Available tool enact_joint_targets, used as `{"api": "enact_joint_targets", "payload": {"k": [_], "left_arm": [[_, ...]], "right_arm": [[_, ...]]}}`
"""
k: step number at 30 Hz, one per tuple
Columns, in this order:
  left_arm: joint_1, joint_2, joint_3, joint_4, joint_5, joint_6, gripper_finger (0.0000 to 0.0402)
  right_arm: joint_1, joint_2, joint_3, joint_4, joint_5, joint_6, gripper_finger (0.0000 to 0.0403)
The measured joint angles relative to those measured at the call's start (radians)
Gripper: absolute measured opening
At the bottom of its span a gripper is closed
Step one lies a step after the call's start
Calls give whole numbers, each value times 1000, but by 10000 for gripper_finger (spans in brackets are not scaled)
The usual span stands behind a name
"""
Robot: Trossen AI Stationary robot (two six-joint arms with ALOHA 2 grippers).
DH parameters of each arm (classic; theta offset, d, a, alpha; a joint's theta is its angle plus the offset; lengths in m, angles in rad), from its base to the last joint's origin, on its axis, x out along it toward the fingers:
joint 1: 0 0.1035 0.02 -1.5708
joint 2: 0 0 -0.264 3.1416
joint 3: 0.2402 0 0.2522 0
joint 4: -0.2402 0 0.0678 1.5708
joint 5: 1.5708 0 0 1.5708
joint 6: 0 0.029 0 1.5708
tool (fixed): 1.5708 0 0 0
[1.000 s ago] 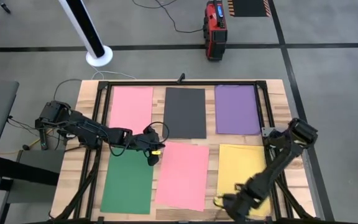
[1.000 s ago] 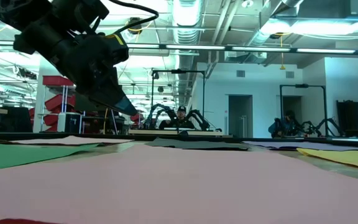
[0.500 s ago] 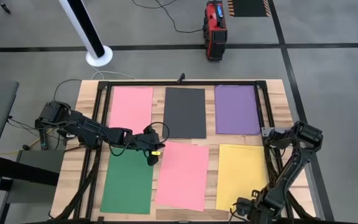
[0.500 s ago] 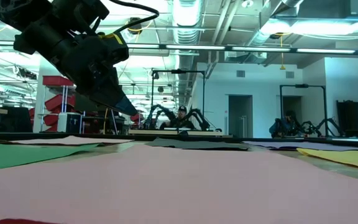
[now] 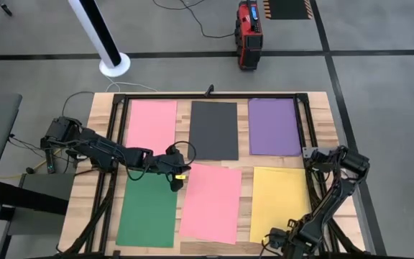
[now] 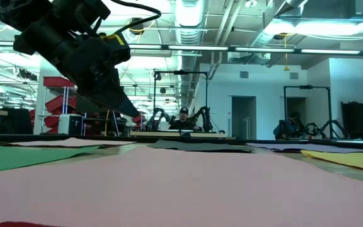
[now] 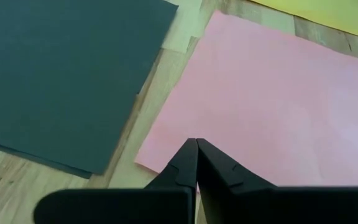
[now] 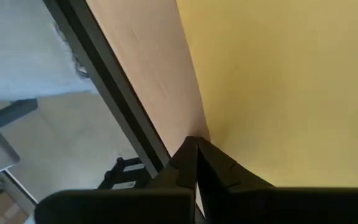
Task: Organize paper
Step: Move the yellow paper to the bottom right directly on top of another
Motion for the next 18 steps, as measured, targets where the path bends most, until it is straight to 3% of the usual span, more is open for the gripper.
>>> {"api": "enact_joint_targets", "payload": {"k": [18], "left_arm": [[0,0,0,-25,-11,0,0]], "right_arm": [[29,-2,0,-65,-46,48,0]]}}
